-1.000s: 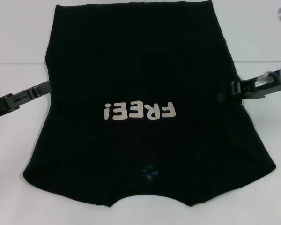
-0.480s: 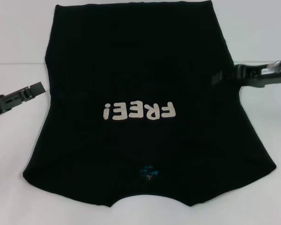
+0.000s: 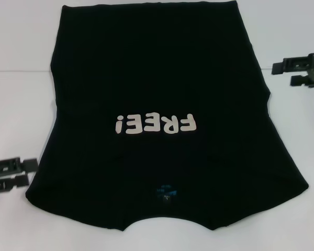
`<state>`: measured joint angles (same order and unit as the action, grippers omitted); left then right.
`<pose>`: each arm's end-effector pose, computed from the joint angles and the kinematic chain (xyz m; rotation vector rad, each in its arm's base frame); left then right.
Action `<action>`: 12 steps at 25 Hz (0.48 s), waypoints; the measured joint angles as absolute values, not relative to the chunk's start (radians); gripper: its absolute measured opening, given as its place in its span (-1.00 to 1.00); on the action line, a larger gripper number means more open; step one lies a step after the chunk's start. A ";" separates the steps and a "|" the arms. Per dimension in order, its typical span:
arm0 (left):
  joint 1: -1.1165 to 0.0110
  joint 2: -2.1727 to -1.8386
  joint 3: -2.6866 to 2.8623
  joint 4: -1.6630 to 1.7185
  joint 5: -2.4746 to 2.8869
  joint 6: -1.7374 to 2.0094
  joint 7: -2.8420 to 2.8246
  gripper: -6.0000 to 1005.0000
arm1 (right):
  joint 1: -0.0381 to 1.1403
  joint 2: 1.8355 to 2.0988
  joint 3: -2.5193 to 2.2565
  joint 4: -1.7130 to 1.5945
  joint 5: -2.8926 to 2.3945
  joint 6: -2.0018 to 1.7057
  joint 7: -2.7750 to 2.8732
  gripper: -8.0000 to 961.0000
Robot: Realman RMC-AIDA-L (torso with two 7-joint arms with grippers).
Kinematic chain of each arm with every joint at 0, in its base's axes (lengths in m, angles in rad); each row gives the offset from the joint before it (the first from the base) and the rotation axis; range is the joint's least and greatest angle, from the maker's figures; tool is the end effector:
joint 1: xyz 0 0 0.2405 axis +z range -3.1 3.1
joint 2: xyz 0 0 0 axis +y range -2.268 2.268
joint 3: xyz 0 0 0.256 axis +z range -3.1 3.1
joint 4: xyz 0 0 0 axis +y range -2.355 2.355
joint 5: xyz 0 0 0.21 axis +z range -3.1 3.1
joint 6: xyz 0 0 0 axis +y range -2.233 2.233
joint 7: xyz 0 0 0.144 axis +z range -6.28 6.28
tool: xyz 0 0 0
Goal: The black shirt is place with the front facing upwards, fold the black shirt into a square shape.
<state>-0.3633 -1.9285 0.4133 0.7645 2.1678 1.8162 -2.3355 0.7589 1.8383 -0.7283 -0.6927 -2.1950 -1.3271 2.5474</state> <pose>-0.3397 0.2700 0.0995 -2.1191 -1.9808 -0.7863 0.2453 0.4350 0.1037 -2.1143 1.6603 0.5030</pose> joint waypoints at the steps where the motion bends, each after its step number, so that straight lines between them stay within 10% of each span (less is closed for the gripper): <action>1: -0.361 -1.929 0.412 0.770 2.187 1.812 -2.352 0.61 | 0.761 1.837 -0.726 -0.703 -2.209 -1.328 2.555 0.57; 12: -0.355 -1.957 0.418 0.786 2.314 1.624 -2.444 0.61 | 0.774 1.868 -0.735 -0.718 -2.269 -1.316 2.548 0.94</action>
<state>-0.3549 -1.9568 0.4176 0.7860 2.3136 1.6235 -2.4443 0.7742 1.8679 -0.7350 -0.7185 -2.2690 -1.3161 2.5481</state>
